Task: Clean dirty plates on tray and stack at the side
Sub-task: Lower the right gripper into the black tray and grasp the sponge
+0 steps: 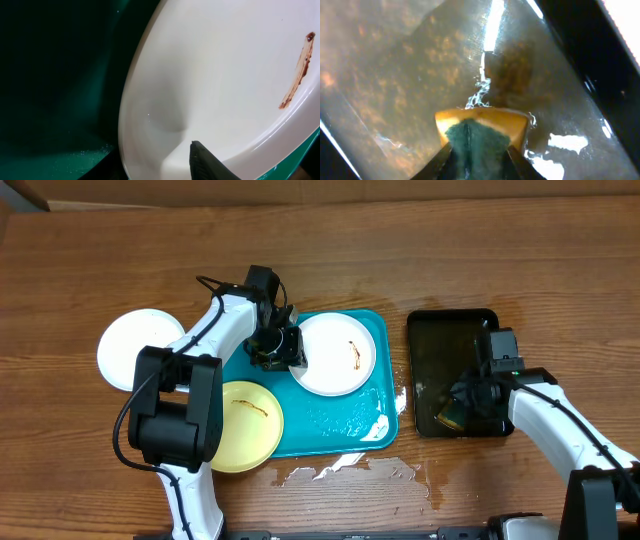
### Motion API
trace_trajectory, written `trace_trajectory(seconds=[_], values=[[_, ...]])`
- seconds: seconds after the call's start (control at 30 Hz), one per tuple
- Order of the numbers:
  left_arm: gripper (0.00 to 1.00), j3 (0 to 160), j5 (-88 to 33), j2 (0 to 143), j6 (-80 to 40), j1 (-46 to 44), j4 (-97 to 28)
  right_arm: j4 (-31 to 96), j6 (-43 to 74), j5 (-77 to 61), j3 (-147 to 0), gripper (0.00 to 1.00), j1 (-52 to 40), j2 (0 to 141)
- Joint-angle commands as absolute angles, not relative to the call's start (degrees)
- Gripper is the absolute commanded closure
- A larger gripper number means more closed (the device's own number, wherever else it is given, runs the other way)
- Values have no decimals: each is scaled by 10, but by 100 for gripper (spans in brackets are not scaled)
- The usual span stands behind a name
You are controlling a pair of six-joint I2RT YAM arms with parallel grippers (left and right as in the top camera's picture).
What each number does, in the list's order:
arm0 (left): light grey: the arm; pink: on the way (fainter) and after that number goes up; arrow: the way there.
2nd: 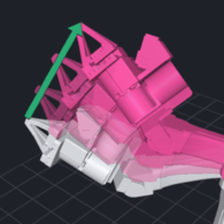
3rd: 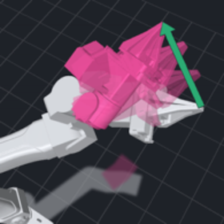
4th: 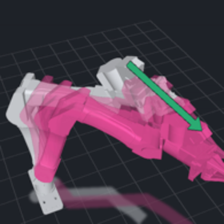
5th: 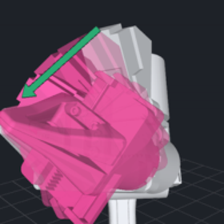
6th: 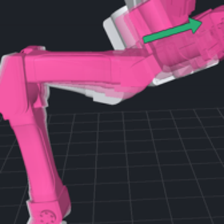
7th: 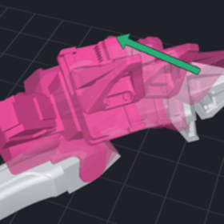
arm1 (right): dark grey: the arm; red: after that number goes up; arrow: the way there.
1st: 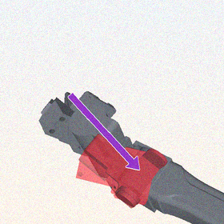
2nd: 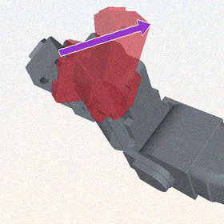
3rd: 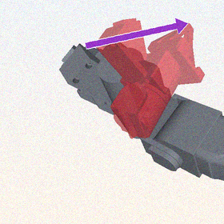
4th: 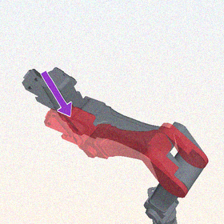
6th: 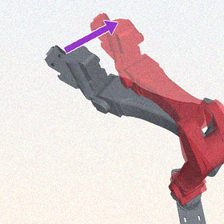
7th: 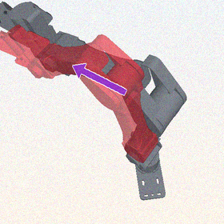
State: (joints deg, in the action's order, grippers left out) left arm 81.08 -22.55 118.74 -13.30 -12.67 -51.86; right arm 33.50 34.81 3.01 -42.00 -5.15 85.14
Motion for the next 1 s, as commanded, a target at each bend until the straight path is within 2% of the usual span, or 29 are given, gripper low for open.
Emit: trace_trajectory(seconds=[0.0,0.03,0.07,0.2,0.33,0.5,0.63,0.83,0.97], values=[[60,805,-221,1197,-119,-128,-518,301,301,38,-420,69,-53,850],[60,805,-221,1197,-119,-128,-518,294,299,38,-420,48,-53,850],[60,805,-221,1197,-119,-128,-518,287,299,38,-420,38,-53,850],[60,805,-220,1197,-119,-128,-518,288,300,38,-421,26,-53,850],[59,805,-218,1197,-120,-128,-518,326,300,28,-421,26,-53,850],[58,805,-160,1197,-130,-129,-513,348,300,8,-418,26,-53,850],[56,805,-157,1197,-134,-131,-498,349,300,8,-416,34,-53,850],[56,805,-134,1197,-155,-147,-482,346,300,8,-399,35,-56,850],[58,805,-116,1197,-172,-164,-477,329,300,8,-383,41,-66,850]])
